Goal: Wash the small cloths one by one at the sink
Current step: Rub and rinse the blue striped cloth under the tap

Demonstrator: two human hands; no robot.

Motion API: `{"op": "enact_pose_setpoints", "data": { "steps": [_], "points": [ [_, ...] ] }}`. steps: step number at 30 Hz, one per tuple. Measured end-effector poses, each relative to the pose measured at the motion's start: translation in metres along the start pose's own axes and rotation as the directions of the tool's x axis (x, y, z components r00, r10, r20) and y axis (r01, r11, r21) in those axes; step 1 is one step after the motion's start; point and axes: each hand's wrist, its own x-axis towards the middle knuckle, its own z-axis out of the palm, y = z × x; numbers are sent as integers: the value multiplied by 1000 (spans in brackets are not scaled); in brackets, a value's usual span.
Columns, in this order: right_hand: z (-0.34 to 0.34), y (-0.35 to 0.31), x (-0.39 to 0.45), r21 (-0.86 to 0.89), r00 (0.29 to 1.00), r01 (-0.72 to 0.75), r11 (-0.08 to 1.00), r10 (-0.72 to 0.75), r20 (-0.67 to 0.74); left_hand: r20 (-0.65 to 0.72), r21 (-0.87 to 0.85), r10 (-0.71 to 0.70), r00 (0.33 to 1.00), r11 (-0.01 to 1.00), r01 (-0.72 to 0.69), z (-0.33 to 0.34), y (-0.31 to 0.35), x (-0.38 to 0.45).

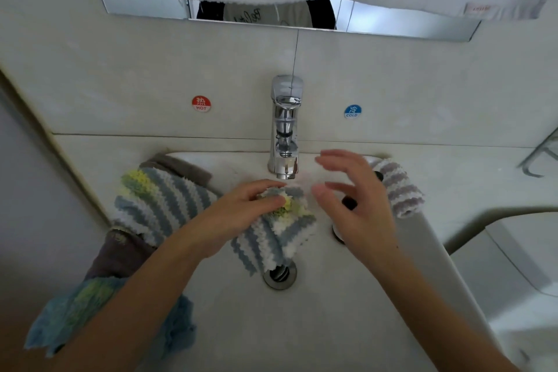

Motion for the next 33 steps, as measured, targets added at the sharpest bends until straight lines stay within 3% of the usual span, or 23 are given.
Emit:
{"op": "enact_pose_setpoints", "data": {
  "steps": [2, 5, 11, 15, 25, 33],
  "points": [
    [-4, -13, 12, -38, 990, 124, 992, -126, -59, -60, -53, -25, 998, 998, 21, -1, 0, 1],
    [-5, -30, 45, -146, 977, 203, 968, -211, -40, -71, -95, -50, 996, 995, 43, -1, -1, 2],
    [3, -34, 100, -285, 962, 234, 930, -179, 206, -39, -95, -65, 997, 994, 61, -4, 1, -1],
    [11, -22, 105, -334, 939, 335, 881, -286, 189, -20, -87, -76, 997, 993, 74, -4, -1, -1],
    [14, -28, 116, -266, 964, 267, 926, -254, 81, -50, -167, -92, 995, 983, 82, -2, -1, 2],
    [15, -28, 113, -251, 971, 240, 938, -228, 77, 5, -188, -69, 998, 980, 69, 4, -3, 2]
  ]
}}
